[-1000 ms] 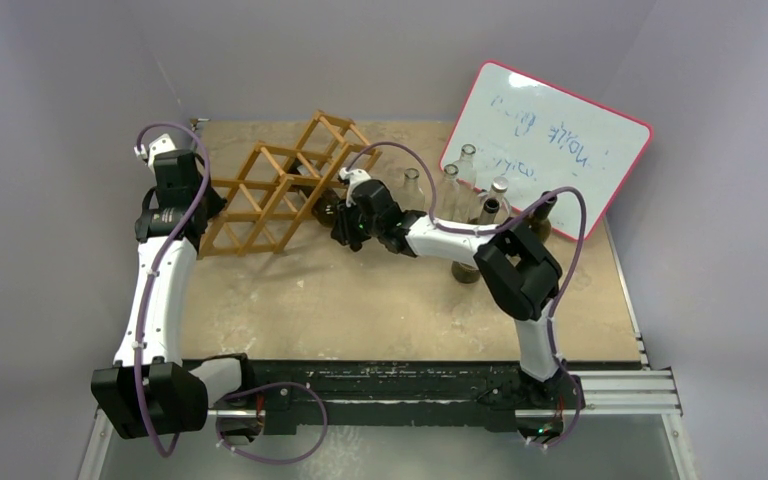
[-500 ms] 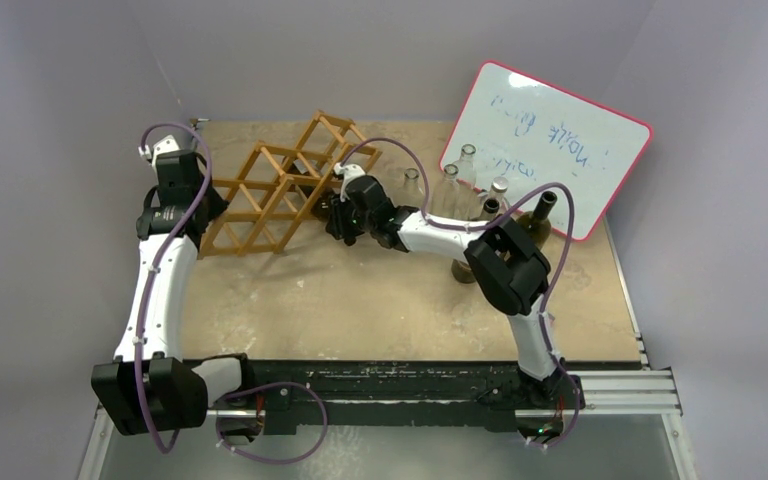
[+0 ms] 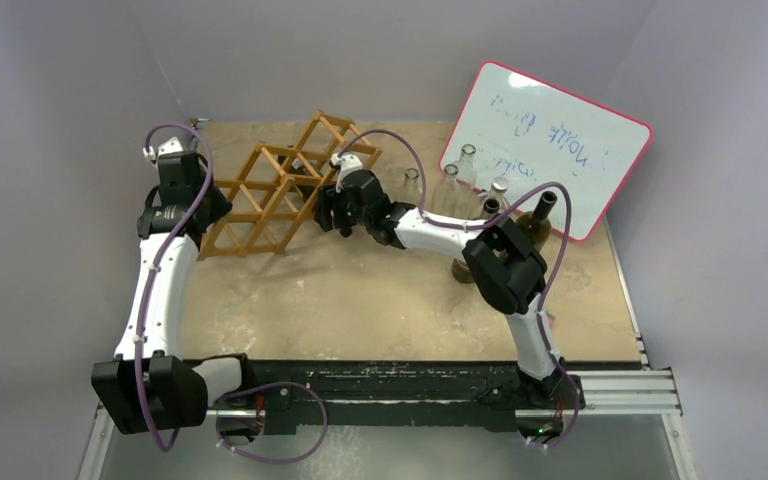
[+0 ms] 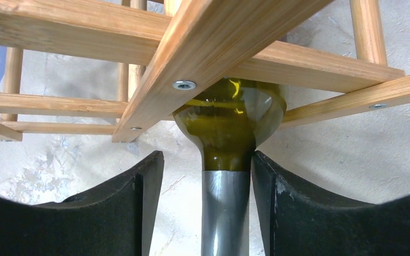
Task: Put the wine bottle on the wine rack
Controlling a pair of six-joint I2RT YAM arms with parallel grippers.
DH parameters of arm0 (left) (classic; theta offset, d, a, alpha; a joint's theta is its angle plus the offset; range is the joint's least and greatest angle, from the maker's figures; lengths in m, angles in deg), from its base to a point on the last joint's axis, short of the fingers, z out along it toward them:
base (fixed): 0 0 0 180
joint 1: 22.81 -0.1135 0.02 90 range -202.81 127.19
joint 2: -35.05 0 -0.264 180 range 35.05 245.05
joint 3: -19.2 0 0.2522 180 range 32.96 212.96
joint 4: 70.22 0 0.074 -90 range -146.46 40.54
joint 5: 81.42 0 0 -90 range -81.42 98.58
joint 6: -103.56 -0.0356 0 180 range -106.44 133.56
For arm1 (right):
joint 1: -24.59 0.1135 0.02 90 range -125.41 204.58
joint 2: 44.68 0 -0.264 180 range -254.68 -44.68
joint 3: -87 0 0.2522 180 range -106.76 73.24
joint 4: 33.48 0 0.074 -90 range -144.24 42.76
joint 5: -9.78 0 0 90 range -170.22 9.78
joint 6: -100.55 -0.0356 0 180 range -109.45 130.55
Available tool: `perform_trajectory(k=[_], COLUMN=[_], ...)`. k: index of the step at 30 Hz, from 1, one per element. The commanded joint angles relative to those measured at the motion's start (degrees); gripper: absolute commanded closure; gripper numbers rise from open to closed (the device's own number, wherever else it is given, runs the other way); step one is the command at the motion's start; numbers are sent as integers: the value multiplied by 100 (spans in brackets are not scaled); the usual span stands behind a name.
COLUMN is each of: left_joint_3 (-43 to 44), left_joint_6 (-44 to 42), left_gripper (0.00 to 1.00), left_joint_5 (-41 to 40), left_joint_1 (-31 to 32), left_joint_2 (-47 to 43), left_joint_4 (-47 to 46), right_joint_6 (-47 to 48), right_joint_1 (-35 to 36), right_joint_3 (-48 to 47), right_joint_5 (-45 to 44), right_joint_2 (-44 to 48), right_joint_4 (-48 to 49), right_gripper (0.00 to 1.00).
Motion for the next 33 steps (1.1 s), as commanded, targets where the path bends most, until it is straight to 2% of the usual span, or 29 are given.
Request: perform_trajectory(k=[1,8,17,21,24,27,33], left_joint_3=[248,330,429,478,381,203,-91], left_joint_6=[-38,-91,-196,-220,-189,-150,-107], left_gripper=[70,60,39,36,36,40,65], left_joint_5=[116,-48,-237,-491,-511,-596,-595], left_joint_1=[31,28,45,98,108,107,114], left_joint_2=[-3,-42,-217,-374,-591,-885,-964], left_joint_4=[0,63,117,190,148,11,-183], right_joint_6=[19,34,196,307,423,539,470], right_joint_1=[53,53,53,53,53,53,53], right_joint_3=[-178,52,65,104,260,453,832], right_joint_5=[-144,-263,46,337,469,422,439], right_joint_2=[392,794,1588,2050,2490,2962,3583], right_joint_4=[489,402,134,-62,-262,-468,-693], right_gripper=[35,22,21,22,23,23,25])
